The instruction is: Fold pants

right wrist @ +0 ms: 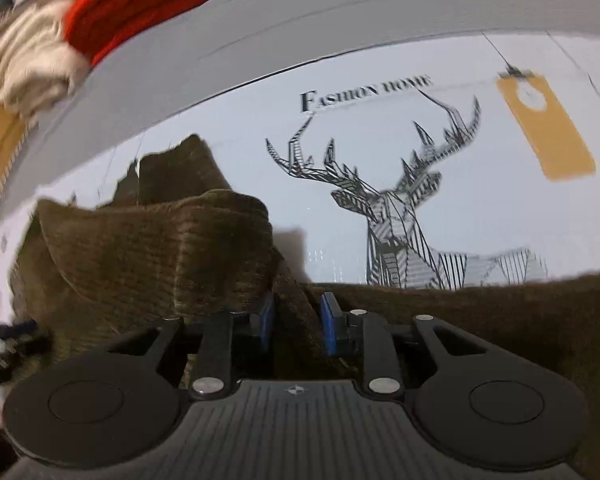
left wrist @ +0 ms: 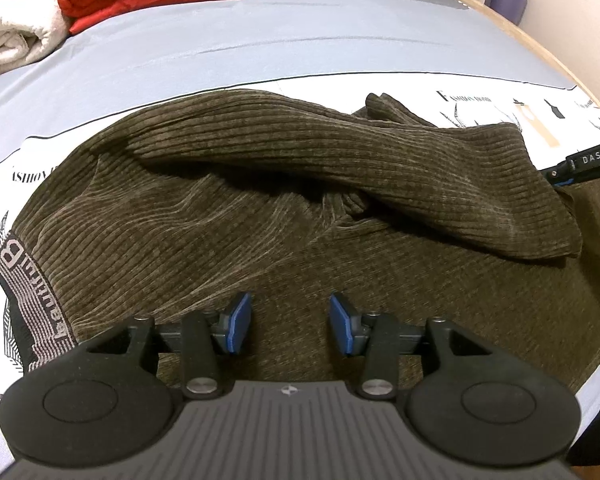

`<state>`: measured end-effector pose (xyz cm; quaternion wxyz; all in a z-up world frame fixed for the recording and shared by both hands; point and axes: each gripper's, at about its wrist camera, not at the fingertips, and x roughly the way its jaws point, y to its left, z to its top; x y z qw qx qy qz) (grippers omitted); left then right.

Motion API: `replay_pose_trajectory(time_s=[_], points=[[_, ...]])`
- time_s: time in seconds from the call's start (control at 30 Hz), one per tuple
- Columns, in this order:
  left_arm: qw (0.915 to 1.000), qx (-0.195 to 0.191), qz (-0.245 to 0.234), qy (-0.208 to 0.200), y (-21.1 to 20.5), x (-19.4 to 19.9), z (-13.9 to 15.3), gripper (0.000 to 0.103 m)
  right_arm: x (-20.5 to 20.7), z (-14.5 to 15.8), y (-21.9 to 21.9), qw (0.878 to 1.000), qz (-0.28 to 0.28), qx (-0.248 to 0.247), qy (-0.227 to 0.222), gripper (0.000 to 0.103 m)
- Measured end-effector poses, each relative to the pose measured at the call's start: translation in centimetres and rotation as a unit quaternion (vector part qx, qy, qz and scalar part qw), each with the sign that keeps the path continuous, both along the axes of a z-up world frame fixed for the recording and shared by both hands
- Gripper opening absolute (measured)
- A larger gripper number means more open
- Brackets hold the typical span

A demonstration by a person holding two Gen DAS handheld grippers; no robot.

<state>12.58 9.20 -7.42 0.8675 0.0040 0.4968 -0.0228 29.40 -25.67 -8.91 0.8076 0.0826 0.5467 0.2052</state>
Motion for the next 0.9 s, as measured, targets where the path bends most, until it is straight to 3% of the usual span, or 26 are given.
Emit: replay_pose_trajectory(time_s=[0.2, 0.4, 0.47, 0.5, 0.6, 0.7, 0.8, 0.87, 0.9], points=[[1.0000, -0.001, 0.003, 0.002, 0.3, 0.1, 0.0, 0.050, 0.1, 0.0, 1.8, 0.998, 0.041, -0.037, -0.019, 0.028], [1.0000, -0.001, -0.003, 0.005, -0.3, 0.3, -0.1, 0.052, 0.7, -0.1, 2.5, 0.997, 0.065, -0.040, -0.030, 0.028], [0.9999, 0.000, -0.007, 0.008, -0.6, 0.5, -0.3, 0.052, 0.8, -0.1, 2.8, 0.996, 0.074, -0.036, -0.034, 0.022], [0.9999, 0.001, -0.008, 0.010, -0.7, 0.7, -0.5, 0.052, 0.8, 0.1, 2.9, 0.996, 0.080, -0.033, -0.037, 0.013], [0.9998, 0.008, -0.011, 0.016, -1.1, 1.2, -1.0, 0.052, 0.6, 1.0, 3.0, 0.994, 0.099, -0.022, -0.051, 0.010], [0.9997, 0.010, -0.012, 0.017, -1.3, 1.6, -1.4, 0.052, 0.2, 3.2, 3.0, 0.990, 0.118, 0.005, -0.076, 0.010], [0.9997, 0.014, -0.009, 0.016, -1.5, 2.1, -1.7, 0.052, -0.2, 6.4, 2.3, 0.983, 0.112, 0.087, -0.115, 0.010], [0.9997, 0.020, -0.007, 0.013, -1.7, 2.5, -1.9, 0.052, 0.2, 7.9, 1.1, 0.977, 0.073, 0.145, -0.139, 0.009], [0.9997, 0.021, -0.006, 0.012, -1.7, 2.8, -1.9, 0.052, 0.5, 8.7, -0.1, 0.970, 0.026, 0.180, -0.164, 0.009]])
